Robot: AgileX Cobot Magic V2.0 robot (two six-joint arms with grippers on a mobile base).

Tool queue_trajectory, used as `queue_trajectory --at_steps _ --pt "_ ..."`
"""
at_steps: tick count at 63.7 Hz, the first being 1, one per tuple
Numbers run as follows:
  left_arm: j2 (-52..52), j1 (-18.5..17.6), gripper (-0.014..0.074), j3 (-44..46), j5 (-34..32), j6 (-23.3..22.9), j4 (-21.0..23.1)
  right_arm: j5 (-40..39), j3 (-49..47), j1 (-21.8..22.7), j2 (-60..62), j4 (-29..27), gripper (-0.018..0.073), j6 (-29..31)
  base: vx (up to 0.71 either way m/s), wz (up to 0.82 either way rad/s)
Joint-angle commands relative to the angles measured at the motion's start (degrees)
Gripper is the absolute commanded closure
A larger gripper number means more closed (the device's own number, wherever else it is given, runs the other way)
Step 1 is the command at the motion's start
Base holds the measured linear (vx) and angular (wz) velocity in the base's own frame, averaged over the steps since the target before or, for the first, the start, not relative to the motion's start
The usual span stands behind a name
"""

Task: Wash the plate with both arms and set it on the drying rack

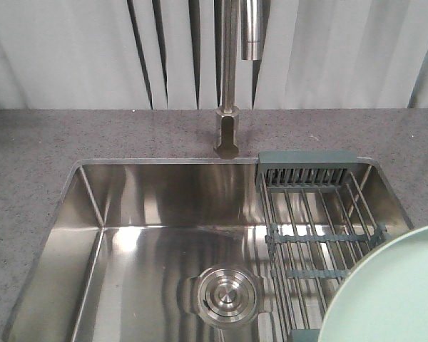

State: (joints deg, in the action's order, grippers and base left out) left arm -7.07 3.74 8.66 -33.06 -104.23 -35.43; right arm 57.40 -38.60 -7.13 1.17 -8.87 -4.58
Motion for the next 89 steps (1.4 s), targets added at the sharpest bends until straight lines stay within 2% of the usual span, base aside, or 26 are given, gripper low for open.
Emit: queue_trajectory --at_steps 1,8,16,29,38,46,53,70,89 --pt "-6.89 -0.42 0.0579 8.33 -3.25 -2.65 -10.71 -4.8 -1.28 0.17 -0.23 -0.22 0.0561 0.03 0.0 0.0" --pt "-14.38 -0.42 0.0532 14.34 -4.3 -2.65 -17.94 -4.8 -1.28 0.17 -0.23 -0.22 0.0561 0.03 0.0 0.0" --pt "-25.09 -0.42 0.0418 19.37 -8.91 -2.65 -22.64 -4.8 -1.28 0.17 -0.23 -0.22 0.0561 0.03 0.0 0.0" --pt "-42.6 -0.42 0.0157 25.49 -19.05 -2.65 -23.19 -4.8 -1.28 0.17 -0.23 -0.22 0.0561 0.03 0.0 0.0" --pt "-54.12 -0.42 0.0062 30.98 -23.56 -2.53 -24.09 -4.8 -1.28 0.17 -0.23 -0.22 0.0561 0.03 0.0 0.0" --pt "-63.88 -0.68 0.0051 38.01 -28.46 -3.07 -27.95 -4.8 -1.28 0.17 -0.23 -0.22 0.0561 0.03 0.0 0.0" --pt "-71.35 -3.02 0.0051 43.98 -28.82 -3.86 -29.79 -4.8 -1.28 0.17 -0.23 -0.22 0.0561 0.03 0.0 0.0" --pt "-89.64 -10.97 0.0051 58.85 -25.71 -3.53 -29.84 -4.8 -1.28 0.17 -0.23 -0.22 0.0561 0.03 0.0 0.0" --pt "-105.97 -16.03 0.0051 76.01 -24.62 -5.14 -29.84 -4.8 -1.28 0.17 -0.23 -0.22 0.0561 -0.02 0.0 0.0"
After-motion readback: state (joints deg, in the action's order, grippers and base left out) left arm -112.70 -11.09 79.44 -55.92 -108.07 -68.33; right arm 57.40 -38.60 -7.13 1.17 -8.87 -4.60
